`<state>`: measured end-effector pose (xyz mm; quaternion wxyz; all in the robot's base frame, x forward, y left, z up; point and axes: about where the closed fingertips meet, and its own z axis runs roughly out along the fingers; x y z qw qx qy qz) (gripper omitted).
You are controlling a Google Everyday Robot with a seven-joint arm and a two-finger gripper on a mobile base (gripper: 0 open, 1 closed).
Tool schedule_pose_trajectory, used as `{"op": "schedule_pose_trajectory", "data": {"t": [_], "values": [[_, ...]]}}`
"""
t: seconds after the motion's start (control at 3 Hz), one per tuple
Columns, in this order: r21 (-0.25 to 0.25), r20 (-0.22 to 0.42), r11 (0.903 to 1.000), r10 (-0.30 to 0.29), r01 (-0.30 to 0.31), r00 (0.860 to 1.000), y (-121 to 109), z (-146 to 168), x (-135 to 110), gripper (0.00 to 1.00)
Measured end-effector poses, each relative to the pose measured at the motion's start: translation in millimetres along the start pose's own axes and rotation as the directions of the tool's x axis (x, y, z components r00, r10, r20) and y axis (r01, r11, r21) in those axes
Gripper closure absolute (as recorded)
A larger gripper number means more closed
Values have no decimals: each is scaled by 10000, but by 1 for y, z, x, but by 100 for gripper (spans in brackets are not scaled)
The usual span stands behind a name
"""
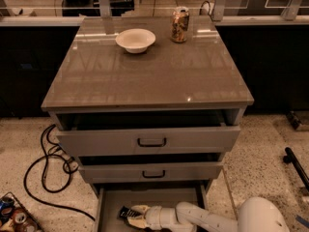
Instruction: Place rxbar chocolate into bottom drawer
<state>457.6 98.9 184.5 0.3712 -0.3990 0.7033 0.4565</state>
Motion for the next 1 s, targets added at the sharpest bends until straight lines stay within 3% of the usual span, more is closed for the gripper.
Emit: {"op": "schedule_pose_trajectory", "data": {"t": [0.33, 0.67, 1.0], "values": [[-44, 9, 10000, 11, -11, 10000, 2, 2, 0, 20], [-68, 13, 10000, 17, -17, 10000, 3, 3, 0, 0], [-77, 15, 10000, 19, -19, 10000, 3, 4, 0, 0]]}}
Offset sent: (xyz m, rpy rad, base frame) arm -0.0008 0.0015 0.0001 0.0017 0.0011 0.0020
